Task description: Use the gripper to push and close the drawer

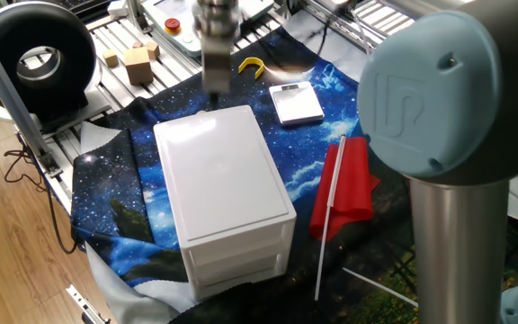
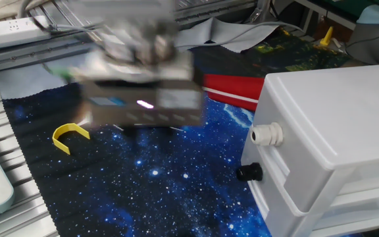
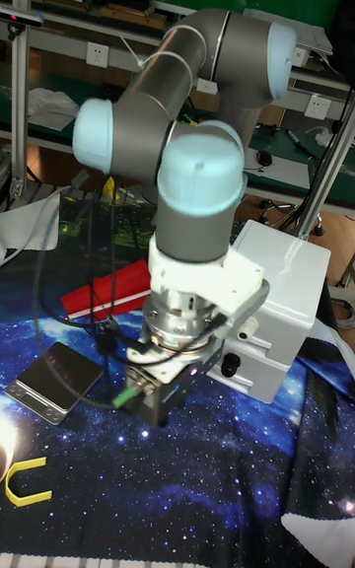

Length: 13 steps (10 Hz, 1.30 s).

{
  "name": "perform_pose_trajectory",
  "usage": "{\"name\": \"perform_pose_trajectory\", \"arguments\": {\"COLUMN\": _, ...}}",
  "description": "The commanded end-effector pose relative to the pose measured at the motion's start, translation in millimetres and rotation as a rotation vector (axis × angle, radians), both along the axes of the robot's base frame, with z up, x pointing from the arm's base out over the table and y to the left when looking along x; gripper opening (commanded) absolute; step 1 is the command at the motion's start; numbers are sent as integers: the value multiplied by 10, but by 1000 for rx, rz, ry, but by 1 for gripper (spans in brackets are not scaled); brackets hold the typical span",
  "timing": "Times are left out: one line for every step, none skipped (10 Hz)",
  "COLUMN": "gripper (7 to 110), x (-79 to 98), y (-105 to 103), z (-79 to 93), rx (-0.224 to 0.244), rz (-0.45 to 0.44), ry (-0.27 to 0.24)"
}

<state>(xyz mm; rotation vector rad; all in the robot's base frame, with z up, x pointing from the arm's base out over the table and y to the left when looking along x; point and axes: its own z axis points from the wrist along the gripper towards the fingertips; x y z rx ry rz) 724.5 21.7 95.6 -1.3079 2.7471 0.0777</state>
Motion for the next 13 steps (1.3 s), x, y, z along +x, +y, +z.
{"name": "perform_pose_trajectory", "arguments": {"gripper": 7, "x": 553, "y": -495, "z": 730, "rx": -131, "rz": -266, "ry": -172}}
{"name": "perform_pose_trajectory", "arguments": {"gripper": 7, "x": 503, "y": -572, "z": 945, "rx": -175, "rz": -356, "ry": -200}}
{"name": "perform_pose_trajectory", "arguments": {"gripper": 7, "x": 409, "y": -483, "z": 1065, "rx": -144, "rz": -430, "ry": -201}}
{"name": "perform_pose_trajectory", "arguments": {"gripper": 7, "x": 317, "y": -461, "z": 1159, "rx": -137, "rz": -500, "ry": -207}}
{"name": "perform_pose_trajectory", "arguments": {"gripper": 7, "x": 208, "y": -456, "z": 1223, "rx": -138, "rz": -643, "ry": -210}}
{"name": "perform_pose_trajectory", "arguments": {"gripper": 7, "x": 126, "y": -429, "z": 1260, "rx": -119, "rz": -910, "ry": -232}}
{"name": "perform_pose_trajectory", "arguments": {"gripper": 7, "x": 136, "y": -220, "z": 1298, "rx": -28, "rz": -1036, "ry": -258}}
{"name": "perform_pose_trajectory", "arguments": {"gripper": 7, "x": 14, "y": -99, "z": 1314, "rx": 1, "rz": -1078, "ry": -235}}
{"name": "perform_pose_trajectory", "arguments": {"gripper": 7, "x": -84, "y": 27, "z": 1338, "rx": 41, "rz": -1095, "ry": -198}}
{"name": "perform_pose_trajectory", "arguments": {"gripper": 7, "x": -151, "y": 195, "z": 1369, "rx": 108, "rz": -1119, "ry": -156}}
{"name": "perform_pose_trajectory", "arguments": {"gripper": 7, "x": -179, "y": 187, "z": 1396, "rx": 117, "rz": -1128, "ry": -153}}
{"name": "perform_pose_trajectory", "arguments": {"gripper": 7, "x": -225, "y": 140, "z": 1410, "rx": 115, "rz": -1120, "ry": -156}}
{"name": "perform_pose_trajectory", "arguments": {"gripper": 7, "x": -257, "y": 153, "z": 1405, "rx": 139, "rz": -1103, "ry": -142}}
